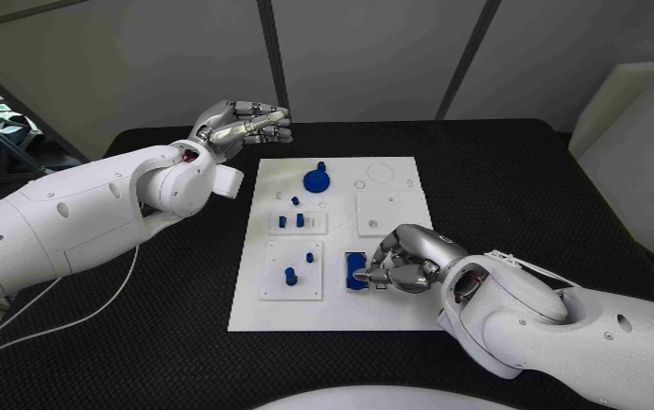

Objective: Assemble the parts on the task board

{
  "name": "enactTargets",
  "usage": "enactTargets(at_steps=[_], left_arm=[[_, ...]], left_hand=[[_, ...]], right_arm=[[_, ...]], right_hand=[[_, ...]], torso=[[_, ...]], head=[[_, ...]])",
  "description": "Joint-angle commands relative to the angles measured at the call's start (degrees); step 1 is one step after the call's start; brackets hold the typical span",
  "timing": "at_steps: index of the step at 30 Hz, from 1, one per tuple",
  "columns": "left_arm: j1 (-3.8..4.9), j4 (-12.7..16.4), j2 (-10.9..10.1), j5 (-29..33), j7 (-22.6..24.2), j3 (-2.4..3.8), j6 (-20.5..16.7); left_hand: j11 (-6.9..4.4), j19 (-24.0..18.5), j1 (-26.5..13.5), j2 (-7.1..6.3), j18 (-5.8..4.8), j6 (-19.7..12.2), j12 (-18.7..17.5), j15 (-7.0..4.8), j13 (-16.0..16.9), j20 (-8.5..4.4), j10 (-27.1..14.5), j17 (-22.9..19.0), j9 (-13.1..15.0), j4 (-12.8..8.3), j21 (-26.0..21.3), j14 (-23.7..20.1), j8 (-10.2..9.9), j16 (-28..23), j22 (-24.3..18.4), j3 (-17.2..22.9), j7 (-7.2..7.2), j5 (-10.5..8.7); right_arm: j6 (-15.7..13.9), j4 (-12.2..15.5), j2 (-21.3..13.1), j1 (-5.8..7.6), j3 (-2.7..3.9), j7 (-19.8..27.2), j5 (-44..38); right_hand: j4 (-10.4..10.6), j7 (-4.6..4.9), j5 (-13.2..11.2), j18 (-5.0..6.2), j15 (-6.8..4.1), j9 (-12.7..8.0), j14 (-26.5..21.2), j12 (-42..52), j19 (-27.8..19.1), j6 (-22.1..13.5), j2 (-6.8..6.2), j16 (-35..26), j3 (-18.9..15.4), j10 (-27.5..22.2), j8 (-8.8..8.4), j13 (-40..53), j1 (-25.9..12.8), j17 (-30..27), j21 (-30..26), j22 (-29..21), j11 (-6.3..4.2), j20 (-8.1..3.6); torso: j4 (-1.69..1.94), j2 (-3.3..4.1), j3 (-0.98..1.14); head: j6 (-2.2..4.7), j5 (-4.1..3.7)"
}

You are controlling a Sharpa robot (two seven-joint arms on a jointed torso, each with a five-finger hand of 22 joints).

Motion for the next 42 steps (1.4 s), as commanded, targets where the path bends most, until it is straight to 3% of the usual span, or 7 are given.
enactTargets(at_steps=[1, 17, 20, 24, 31, 34, 42], left_arm=[[0.08, 0.1, 0.0, 0.2, 0.2, 0.04, 0.6], [0.08, 0.1, 0.0, 0.2, 0.0, 0.04, 0.6], [0.08, 0.1, 0.0, 0.2, -0.1, 0.04, 0.6], [0.08, 0.1, -0.1, 0.2, -0.1, 0.04, 0.6], [0.08, 0.1, -0.1, 0.2, -0.2, 0.04, 0.6], [0.08, 0.1, -0.2, 0.2, -0.2, 0.04, 0.6], [0.08, 0.1, -0.3, 0.2, -0.2, 0.03, 0.6]], left_hand=[[0.14, 0.4, -0.3, 0.04, -0.18, -0.3, -0.2, 0.03, 0.0, -0.15, -0.1, 0.0, 0.0, 0.0, 0.0, 0.4, 0.3, -0.3, 0.0, -0.3, 0.03, 0.03], [0.15, 0.4, -0.3, 0.07, -0.18, -0.4, -0.2, 0.03, 0.0, -0.15, -0.1, 0.0, 0.0, 0.0, 0.0, 0.4, 0.3, -0.3, -0.1, -0.3, 0.04, 0.03], [0.15, 0.4, -0.3, 0.07, -0.18, -0.4, -0.2, 0.03, 0.0, -0.15, -0.1, 0.0, 0.0, 0.0, 0.0, 0.4, 0.3, -0.3, -0.1, -0.3, 0.04, 0.03], [0.15, 0.4, -0.3, 0.07, -0.18, -0.4, -0.2, 0.03, 0.0, -0.15, -0.1, 0.0, 0.0, 0.0, 0.0, 0.4, 0.3, -0.3, -0.1, -0.3, 0.04, 0.03], [0.15, 0.4, -0.3, 0.07, -0.18, -0.4, -0.2, 0.03, 0.0, -0.15, -0.1, 0.0, 0.0, 0.0, 0.0, 0.4, 0.3, -0.3, -0.1, -0.3, 0.04, 0.03], [0.15, 0.4, -0.3, 0.07, -0.18, -0.4, -0.2, 0.03, 0.0, -0.15, -0.1, 0.0, 0.0, 0.0, 0.0, 0.4, 0.3, -0.3, -0.1, -0.3, 0.04, 0.03], [0.16, 0.4, -0.2, 0.17, -0.18, -0.4, -0.2, 0.04, 0.0, -0.15, -0.1, 0.0, 0.0, 0.0, 0.0, 0.4, 0.3, -0.4, -0.3, -0.4, 0.05, 0.04]], right_arm=[[0.5, 0.1, 0.0, 0.05, 0.01, 1.5, -0.5], [0.6, -2.0, 1.0, 0.05, 0.01, -0.1, -3.4], [1.2, -2.2, 1.2, 0.05, 0.01, 0.0, -3.8], [1.7, -2.3, 1.3, 0.05, 0.01, 0.2, -4.2], [2.8, -1.9, 0.9, 0.05, 0.01, 0.7, -4.5], [3.7, -1.6, 0.3, 0.05, 0.01, 1.2, -4.4], [4.3, -0.9, -0.8, 0.06, 0.01, 1.8, -4.1]], right_hand=[[-0.4, -0.3, 0.4, -0.91, -0.57, 0.2, 6.0, 0.4, 0.2, 0.4, 0.03, 0.3, 0.1, 1.9, 0.08, 6.3, 0.8, 15.1, 0.0, 4.5, -0.45, -0.38], [-2.3, -0.79, 1.1, -0.94, -0.93, 1.5, 6.0, 0.3, 0.3, 0.8, 2.01, 0.3, 0.7, 2.0, 0.18, 6.6, 5.6, 15.1, 0.0, 4.7, -0.89, -0.71], [-2.8, -0.92, 1.0, -0.94, -1.03, 1.7, 6.0, 0.4, 0.3, 0.8, 1.92, 0.3, 0.7, 2.0, 0.23, 6.6, 6.6, 15.1, 0.0, 4.7, -1.01, -0.78], [-3.6, -0.96, -1.1, -0.95, -1.12, 2.0, 6.0, 0.3, 0.3, 0.8, 1.89, 0.3, 0.8, 2.1, 0.17, 6.7, 8.0, 15.1, 0.0, 4.7, -1.07, -0.9], [-5.1, -1.23, -0.7, -0.94, -1.29, 2.3, 6.0, 0.6, 0.3, 1.0, 1.75, 0.3, 1.5, 2.2, 0.11, 7.0, 10.4, 15.1, 0.0, 4.7, -1.31, -1.02], [-6.0, -1.24, -1.7, -0.95, -1.34, 2.4, 6.0, 0.8, 0.3, 1.0, 1.6, 0.3, 2.0, 2.2, -0.08, 7.2, 11.8, 15.1, 0.0, 4.8, -1.33, -1.11], [-6.2, -1.11, -2.6, -0.98, -1.31, 2.5, 6.0, 0.8, 0.4, 1.1, 1.39, 0.3, 2.1, 2.3, -0.29, 7.2, 12.0, 15.1, 0.1, 4.9, -1.26, -1.12]], torso=[[0.02, 0.01, -0.03], [0.08, 0.03, -0.06], [0.11, 0.02, -0.04], [0.06, 0.02, -0.04], [0.05, 0.0, -0.04], [0.04, 0.01, -0.02], [-0.01, 0.01, -0.03]], head=[[0.0, -0.03], [-0.03, -0.11], [-0.1, -0.07], [-0.17, -0.08], [-0.34, -0.09], [-0.42, -0.08], [-0.44, -0.06]])
